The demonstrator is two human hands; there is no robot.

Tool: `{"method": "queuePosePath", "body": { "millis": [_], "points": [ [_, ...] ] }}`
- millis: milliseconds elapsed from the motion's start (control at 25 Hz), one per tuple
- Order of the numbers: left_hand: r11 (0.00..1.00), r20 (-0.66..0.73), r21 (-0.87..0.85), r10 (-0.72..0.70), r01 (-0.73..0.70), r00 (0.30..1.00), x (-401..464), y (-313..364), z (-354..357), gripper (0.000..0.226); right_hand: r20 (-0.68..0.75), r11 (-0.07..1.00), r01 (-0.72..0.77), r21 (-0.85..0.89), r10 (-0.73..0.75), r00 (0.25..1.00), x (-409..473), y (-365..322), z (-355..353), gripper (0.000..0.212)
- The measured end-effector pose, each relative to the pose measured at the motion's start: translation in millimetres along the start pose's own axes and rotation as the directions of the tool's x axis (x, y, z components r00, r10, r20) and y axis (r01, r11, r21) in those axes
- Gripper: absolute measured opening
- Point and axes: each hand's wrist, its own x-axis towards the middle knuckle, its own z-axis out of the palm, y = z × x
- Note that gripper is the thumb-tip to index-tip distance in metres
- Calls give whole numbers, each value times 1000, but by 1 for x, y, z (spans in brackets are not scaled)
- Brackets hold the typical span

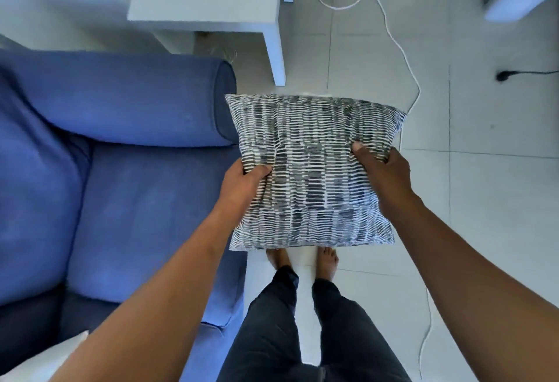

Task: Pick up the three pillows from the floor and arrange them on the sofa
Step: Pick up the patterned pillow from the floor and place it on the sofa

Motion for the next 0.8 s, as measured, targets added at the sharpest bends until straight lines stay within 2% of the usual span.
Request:
{"method": "queuePosePath", "body": {
  "millis": [120,240,320,400,480,680,800],
  "points": [
    [996,-69,-88,19,-25,997,-31,7,-26,16,60,997,61,-56,-57,997,-24,-29,9,55],
    [980,-164,-186,36,-67,986,-53,10,-62,22,176,985,136,-108,-115,978,-42,-57,39,45],
    [962,-253,-253,34,-100,967,-65,7,-93,32,269,972,181,-150,-136,954,-52,-73,72,46],
    [941,-313,-314,24,-127,950,-72,-1,-124,28,348,958,220,-182,-146,926,-58,-88,108,48],
    [911,-384,-385,-9,-150,923,-75,-12,-167,22,443,937,264,-228,-142,885,-66,-101,158,48],
    [840,-479,-511,-100,-185,872,-81,-43,-253,29,641,849,405,-339,-107,760,-85,-118,283,58],
    [809,-534,-557,-177,-187,827,-90,-61,-300,31,725,822,433,-369,-37,688,-106,-119,356,44]
  ]
}}
